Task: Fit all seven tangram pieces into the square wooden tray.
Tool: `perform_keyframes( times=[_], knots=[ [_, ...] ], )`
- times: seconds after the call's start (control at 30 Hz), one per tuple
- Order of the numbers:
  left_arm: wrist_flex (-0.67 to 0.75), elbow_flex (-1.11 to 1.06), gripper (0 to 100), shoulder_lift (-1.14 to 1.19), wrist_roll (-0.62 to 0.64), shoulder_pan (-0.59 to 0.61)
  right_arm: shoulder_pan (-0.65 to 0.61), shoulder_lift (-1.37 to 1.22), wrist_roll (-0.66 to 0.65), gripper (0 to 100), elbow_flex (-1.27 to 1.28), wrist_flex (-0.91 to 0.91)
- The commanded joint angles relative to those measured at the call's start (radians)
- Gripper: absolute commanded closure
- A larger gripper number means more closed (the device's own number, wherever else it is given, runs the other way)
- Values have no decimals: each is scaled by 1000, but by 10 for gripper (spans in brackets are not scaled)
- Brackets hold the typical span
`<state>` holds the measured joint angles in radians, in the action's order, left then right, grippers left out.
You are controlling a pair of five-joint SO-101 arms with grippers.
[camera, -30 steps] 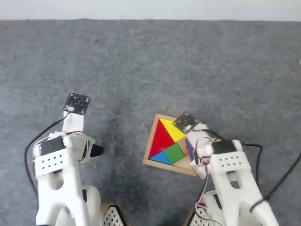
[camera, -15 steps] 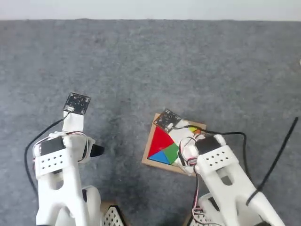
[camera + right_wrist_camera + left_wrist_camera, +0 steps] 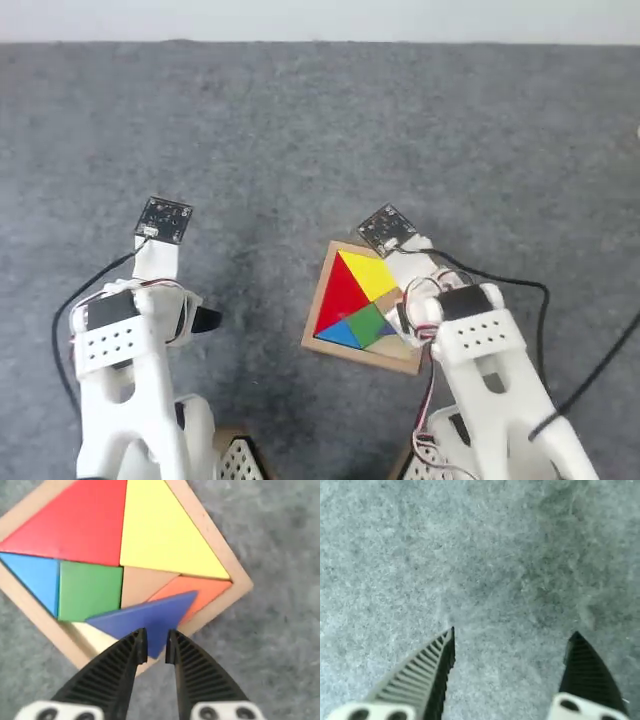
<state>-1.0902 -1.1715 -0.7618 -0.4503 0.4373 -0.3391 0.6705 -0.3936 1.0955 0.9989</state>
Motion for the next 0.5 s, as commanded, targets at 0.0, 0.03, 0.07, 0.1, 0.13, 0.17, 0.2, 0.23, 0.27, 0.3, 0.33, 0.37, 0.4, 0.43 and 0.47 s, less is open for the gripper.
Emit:
perform_keyframes(
  times=[0.0, 0.03, 0.07, 0.1, 0.13, 0.17, 0.2, 0.23, 0.27, 0.3, 0.33, 0.37, 0.4, 0.43, 0.47],
  knots=[
    [17, 7, 664, -20, -3, -5, 18, -102, 12, 920, -83, -65],
    [17, 7, 664, -20, -3, -5, 18, -133, 12, 921, -95, -70],
    [17, 7, 664, -20, -3, -5, 16, -159, 12, 922, -106, -70],
    [17, 7, 664, -20, -3, -5, 13, -180, 12, 923, -112, -68],
    [17, 7, 664, -20, -3, -5, 13, -196, 12, 923, -114, -68],
    [17, 7, 664, -20, -3, -5, 10, -202, 12, 923, -110, -68],
    [17, 7, 664, -20, -3, -5, 5, -202, 11, 923, -100, -67],
    [17, 7, 664, -20, -3, -5, -1, -196, 8, 923, -86, -67],
    [17, 7, 664, -20, -3, -5, -10, -188, 6, 924, -69, -65],
    [17, 7, 664, -20, -3, -5, -18, -177, 6, 924, -51, -65],
    [17, 7, 664, -20, -3, -5, -25, -163, 8, 924, -34, -65],
    [17, 7, 664, -20, -3, -5, -33, -147, 9, 924, -15, -64],
    [17, 7, 664, -20, -3, -5, -41, -128, 9, 924, -2, -58],
    [17, 7, 664, -20, -3, -5, -51, -107, 11, 924, 6, -39],
    [17, 7, 664, -21, -3, -5, -64, -84, 11, 924, 9, -13]
  ],
)
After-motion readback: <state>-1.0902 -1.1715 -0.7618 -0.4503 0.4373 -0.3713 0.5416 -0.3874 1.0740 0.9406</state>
